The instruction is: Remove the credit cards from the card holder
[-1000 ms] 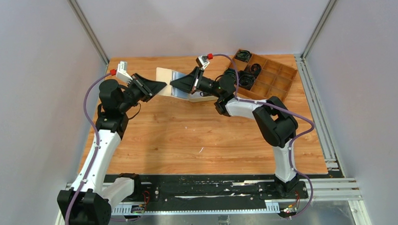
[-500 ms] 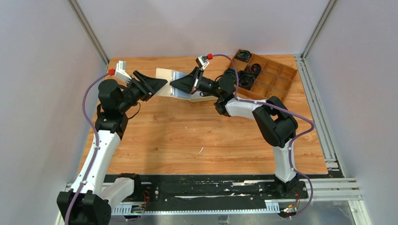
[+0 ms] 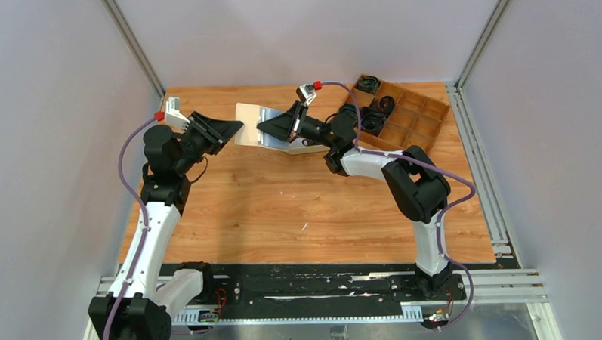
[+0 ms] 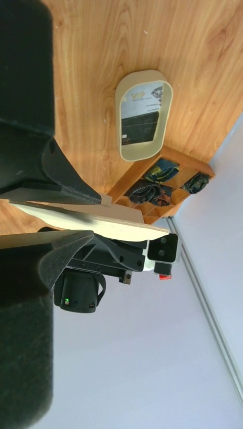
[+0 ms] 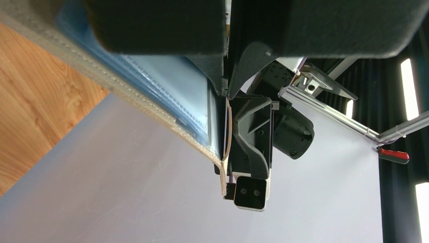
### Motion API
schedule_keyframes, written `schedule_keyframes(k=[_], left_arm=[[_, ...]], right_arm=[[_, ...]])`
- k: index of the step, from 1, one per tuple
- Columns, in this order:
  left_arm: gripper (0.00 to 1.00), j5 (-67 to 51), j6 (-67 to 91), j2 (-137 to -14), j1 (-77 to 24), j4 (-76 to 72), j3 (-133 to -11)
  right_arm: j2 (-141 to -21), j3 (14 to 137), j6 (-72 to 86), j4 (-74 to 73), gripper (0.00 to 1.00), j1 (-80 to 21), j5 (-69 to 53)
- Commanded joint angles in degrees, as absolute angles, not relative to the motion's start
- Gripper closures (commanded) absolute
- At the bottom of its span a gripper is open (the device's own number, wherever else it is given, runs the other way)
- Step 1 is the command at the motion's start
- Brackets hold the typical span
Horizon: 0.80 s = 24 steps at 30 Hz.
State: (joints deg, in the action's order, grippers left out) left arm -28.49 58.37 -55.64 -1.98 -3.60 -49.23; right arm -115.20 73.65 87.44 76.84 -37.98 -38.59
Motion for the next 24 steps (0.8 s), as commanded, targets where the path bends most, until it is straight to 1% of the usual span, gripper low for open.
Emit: schedule_keyframes(k=[1, 3, 4, 6, 8, 10, 11, 13, 14, 22, 24], left_arm=[[0.75, -28.54, 59.21, -54.93, -1.49, -5.85, -48.4], [0.82, -28.54, 59.31, -54.88, -1.41, -5.95, -48.27], [0.84, -28.51, 59.27, -54.81, -1.34, -5.88, -48.3], [0.84, -28.55, 59.33, -54.88, -1.24, -5.66, -48.25], [0.82, -28.69, 59.08, -54.84, -0.98, -5.47, -48.38], [0.83, -28.89, 58.71, -54.76, -0.76, -5.14, -48.43], [0.86, -28.88, 58.59, -54.69, -0.67, -4.99, -48.47], [0.98, -28.96, 58.53, -54.57, -0.34, -4.73, -48.45], [1.0, -29.12, 58.49, -54.54, -0.21, -4.66, -48.39], [1.0, -28.82, 58.38, -53.97, -0.18, -4.88, -48.52], [1.0, -28.64, 58.34, -53.81, 1.53, -4.88, -48.52]], right_arm=[[-115.51, 73.39, 87.4, 80.13, 1.0, -38.74, -39.56], [-115.51, 73.39, 87.4, 80.24, 1.0, -38.73, -39.56], [-115.51, 73.39, 87.48, 80.24, 1.0, -38.72, -39.55], [-115.56, 73.32, 87.49, 80.24, 1.0, -38.68, -39.55], [-115.58, 73.3, 87.47, 80.29, 1.0, -38.69, -39.6], [-115.59, 73.22, 87.6, 80.33, 1.0, -38.64, -39.47], [-115.62, 73.09, 87.6, 80.33, 1.0, -38.67, -39.46], [-115.54, 72.62, 87.58, 80.46, 1.0, -38.54, -39.38], [-115.56, 72.39, 87.62, 80.55, 1.0, -38.48, -39.38], [-114.91, 68.96, 88.15, 82.04, 1.0, -36.73, -39.38], [-114.74, 68.27, 88.08, 82.21, 1.0, -36.34, -39.39]])
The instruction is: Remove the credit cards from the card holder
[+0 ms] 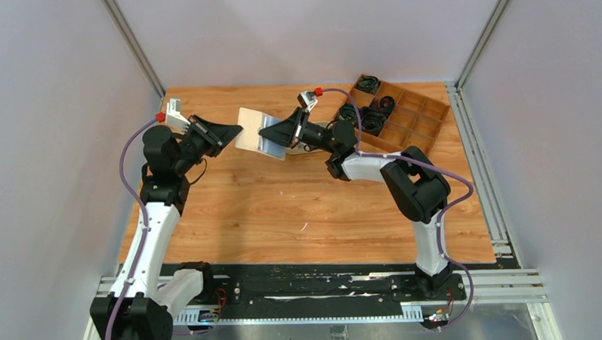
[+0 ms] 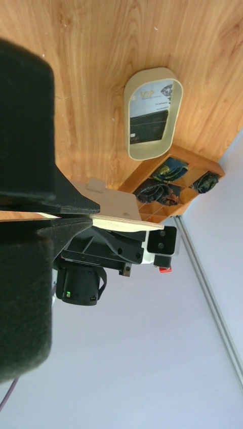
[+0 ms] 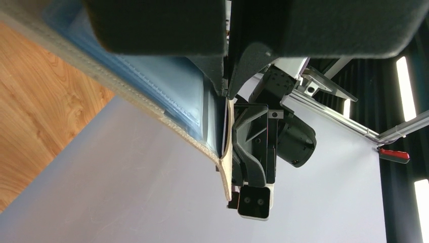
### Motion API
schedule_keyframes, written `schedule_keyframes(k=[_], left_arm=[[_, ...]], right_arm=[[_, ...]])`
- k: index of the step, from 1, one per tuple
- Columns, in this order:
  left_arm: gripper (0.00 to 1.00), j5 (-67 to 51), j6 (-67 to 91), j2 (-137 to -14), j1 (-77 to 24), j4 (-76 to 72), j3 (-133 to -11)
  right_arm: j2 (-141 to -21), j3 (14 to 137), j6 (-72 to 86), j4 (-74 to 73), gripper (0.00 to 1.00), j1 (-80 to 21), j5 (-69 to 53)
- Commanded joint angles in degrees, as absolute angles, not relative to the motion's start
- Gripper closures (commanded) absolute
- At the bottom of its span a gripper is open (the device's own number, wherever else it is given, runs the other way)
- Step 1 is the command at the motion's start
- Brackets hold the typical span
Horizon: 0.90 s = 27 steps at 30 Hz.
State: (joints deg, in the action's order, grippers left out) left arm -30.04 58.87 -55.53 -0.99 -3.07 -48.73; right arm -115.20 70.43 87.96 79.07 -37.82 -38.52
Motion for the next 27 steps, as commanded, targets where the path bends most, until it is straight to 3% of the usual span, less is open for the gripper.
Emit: schedule_keyframes(k=[1, 18, 21, 27], left_arm=[[1.0, -28.61, 58.43, -53.75, 1.58, -4.94, -48.52], [1.0, -27.11, 55.41, -52.39, 3.04, -1.43, -49.61], [1.0, -26.4, 53.64, -52.3, 3.0, 1.41, -50.37], [1.0, -25.6, 50.09, -52.01, 3.16, 6.1, -51.39]], right_arm=[[-114.68, 68.02, 88.13, 82.32, 1.0, -36.24, -39.38], [-113.71, 60.23, 89.16, 84.38, 1.0, -32.04, -41.96], [-112.22, 59.74, 85.95, 77.95, 1.0, -29.36, -45.02], [-112.22, 68.23, 66.49, 47.02, 1.0, -26.36, -54.61]])
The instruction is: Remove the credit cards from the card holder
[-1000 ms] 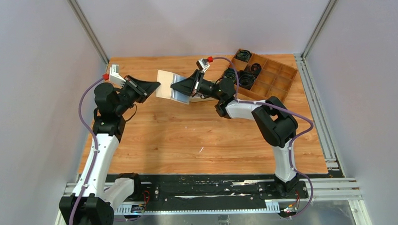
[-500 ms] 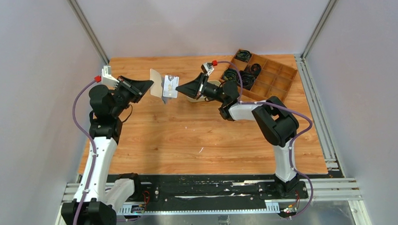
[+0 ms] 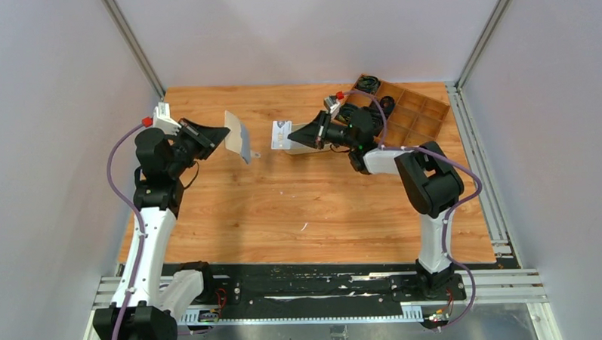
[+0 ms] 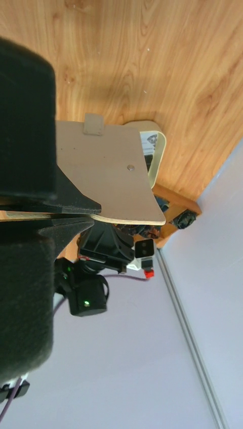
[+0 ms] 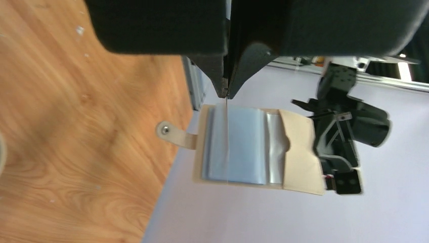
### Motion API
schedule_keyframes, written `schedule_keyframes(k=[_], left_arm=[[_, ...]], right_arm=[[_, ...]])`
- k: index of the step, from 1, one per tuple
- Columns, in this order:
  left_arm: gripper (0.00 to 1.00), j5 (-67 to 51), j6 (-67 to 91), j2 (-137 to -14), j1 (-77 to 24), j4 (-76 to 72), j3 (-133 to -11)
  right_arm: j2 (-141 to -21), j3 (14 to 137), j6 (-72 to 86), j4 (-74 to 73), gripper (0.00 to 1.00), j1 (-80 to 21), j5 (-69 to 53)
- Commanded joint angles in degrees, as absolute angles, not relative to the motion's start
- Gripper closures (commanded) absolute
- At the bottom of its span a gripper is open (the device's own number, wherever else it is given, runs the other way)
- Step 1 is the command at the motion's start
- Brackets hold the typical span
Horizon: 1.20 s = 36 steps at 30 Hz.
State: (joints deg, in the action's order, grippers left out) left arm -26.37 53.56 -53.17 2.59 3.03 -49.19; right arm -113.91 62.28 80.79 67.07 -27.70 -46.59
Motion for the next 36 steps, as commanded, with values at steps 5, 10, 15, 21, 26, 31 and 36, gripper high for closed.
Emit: schedule_keyframes(k=[5, 10, 15, 21, 26, 31, 36], left_arm=[[1.0, -27.03, 48.4, -52.09, 3.15, 6.77, -50.16], [1.0, -30.34, 46.51, -53.13, 3.14, 7.49, -48.22], [1.0, -30.27, 48.12, -51.52, 3.16, 5.08, -41.0], [1.0, -30.59, 49.07, -50.72, 3.05, 0.97, -32.08], [1.0, -30.53, 48.47, -49.62, 3.05, 0.27, -26.59], [1.0, -27.62, 46.37, -48.72, 3.07, 0.27, -21.98], [1.0, -24.51, 45.72, -50.37, 3.15, -2.73, -18.5]], right_arm=[[-116.12, 79.46, 49.92, 20.5, 1.0, -25.07, -54.71], [-120.48, 92.95, 32.96, -7.26, 1.0, -24.74, -45.32], [-124.78, 98.07, 30.7, -11.52, 1.0, -23.68, -38.82], [-131.34, 106.51, 30.34, -15.07, 1.0, -22.83, -36.23], [-134.18, 110.0, 30.77, -15.99, 1.0, -22.35, -34.93], [-136.46, 112.22, 31.88, -16.08, 1.0, -21.41, -34.46], [-138.89, 116.69, 31.93, -18.09, 1.0, -21.14, -34.58]])
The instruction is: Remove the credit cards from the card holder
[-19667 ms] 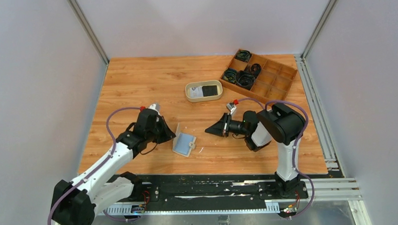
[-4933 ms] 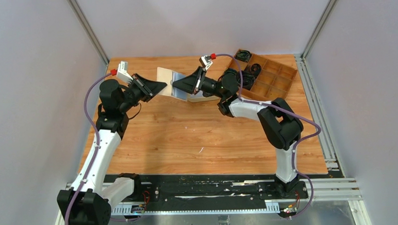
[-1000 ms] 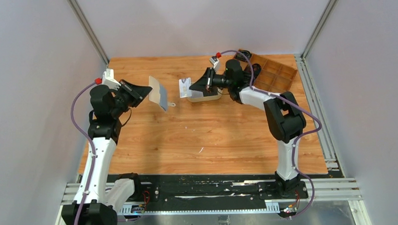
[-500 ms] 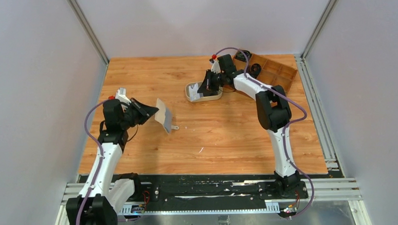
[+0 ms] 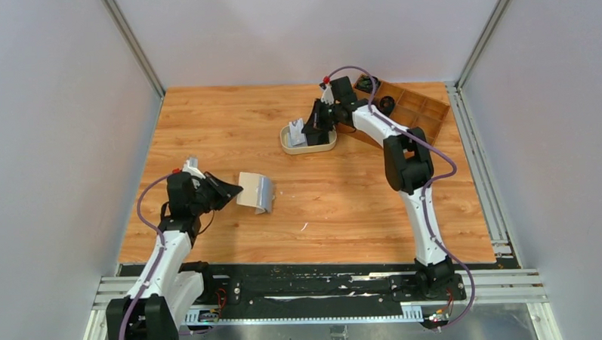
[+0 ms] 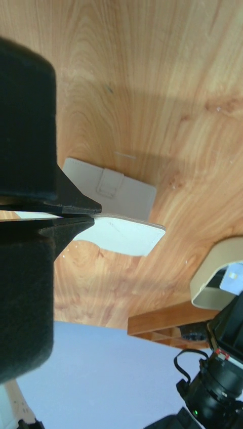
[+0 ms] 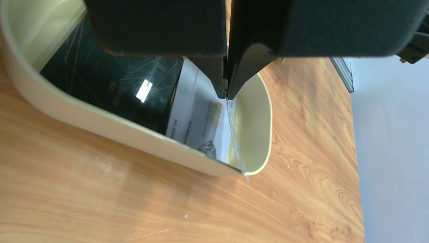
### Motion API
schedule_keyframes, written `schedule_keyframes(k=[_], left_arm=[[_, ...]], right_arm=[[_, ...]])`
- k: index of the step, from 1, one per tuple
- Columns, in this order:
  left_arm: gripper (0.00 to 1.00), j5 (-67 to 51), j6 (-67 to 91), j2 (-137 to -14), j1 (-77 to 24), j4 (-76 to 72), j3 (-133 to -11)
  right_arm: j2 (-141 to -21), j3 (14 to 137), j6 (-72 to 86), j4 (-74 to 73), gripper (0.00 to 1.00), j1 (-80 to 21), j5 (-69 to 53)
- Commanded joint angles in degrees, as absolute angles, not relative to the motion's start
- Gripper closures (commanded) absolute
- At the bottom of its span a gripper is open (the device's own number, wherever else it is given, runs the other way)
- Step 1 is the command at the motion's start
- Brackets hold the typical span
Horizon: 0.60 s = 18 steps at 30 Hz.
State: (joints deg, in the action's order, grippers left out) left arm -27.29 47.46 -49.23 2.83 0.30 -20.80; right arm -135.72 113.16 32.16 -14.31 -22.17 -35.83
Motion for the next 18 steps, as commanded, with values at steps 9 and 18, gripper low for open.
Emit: schedule_keyframes(k=[9, 18], left_arm=[[1.0, -27.83, 48.87, -55.73, 3.09, -8.76, -24.09], [1.0, -30.51, 53.27, -57.8, 1.15, -9.18, -37.15]], right_arm=[[-140.82, 119.02, 32.9, -18.63, 1.0, -21.71, -36.0], [-138.02, 111.47, 33.16, -14.94, 1.0, -22.95, -36.5]])
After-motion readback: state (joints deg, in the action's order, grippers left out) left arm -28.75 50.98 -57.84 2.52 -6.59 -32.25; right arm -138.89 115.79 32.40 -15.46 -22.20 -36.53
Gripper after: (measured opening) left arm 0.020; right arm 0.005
